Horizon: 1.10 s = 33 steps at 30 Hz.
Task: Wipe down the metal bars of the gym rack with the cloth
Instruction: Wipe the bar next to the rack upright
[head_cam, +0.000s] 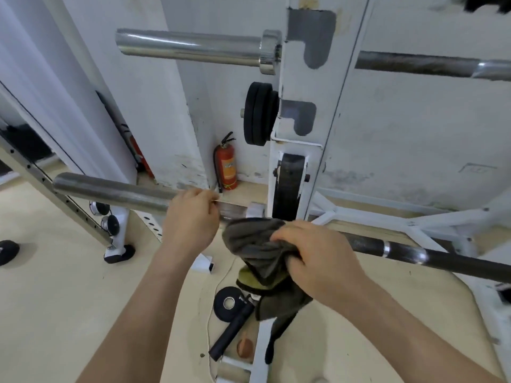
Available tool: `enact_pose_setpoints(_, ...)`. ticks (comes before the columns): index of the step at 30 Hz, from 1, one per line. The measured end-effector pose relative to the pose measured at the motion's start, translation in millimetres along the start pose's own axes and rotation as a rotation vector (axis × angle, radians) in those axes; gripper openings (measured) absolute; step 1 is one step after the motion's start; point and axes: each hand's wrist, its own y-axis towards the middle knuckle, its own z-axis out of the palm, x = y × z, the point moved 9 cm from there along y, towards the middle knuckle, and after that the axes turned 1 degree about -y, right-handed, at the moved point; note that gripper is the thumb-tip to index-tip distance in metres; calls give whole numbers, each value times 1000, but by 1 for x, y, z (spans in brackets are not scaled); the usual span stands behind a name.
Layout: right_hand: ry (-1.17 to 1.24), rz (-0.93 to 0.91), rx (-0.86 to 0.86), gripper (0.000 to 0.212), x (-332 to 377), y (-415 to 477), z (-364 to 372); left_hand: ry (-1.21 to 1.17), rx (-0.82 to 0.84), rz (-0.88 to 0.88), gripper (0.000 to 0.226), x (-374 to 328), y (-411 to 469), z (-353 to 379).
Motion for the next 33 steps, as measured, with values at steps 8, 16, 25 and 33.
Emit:
enact_pose_setpoints(8, -200, 231, -52, 58, -58, 0, 4, 4, 23, 259, 29, -100, -22, 37)
enact_pose_setpoints(16, -228, 346, -222, 44, -105, -45, -40, -241, -25, 140, 35, -78, -57, 10)
enact_pose_setpoints(25, -352, 262, -98, 17, -77, 8, -2, 40, -1, 99, 45, -73, -3, 29)
enact_pose_setpoints(33, -459, 139, -167, 31, -73, -35, -14, 112, 103, 19, 34, -72, 11, 33)
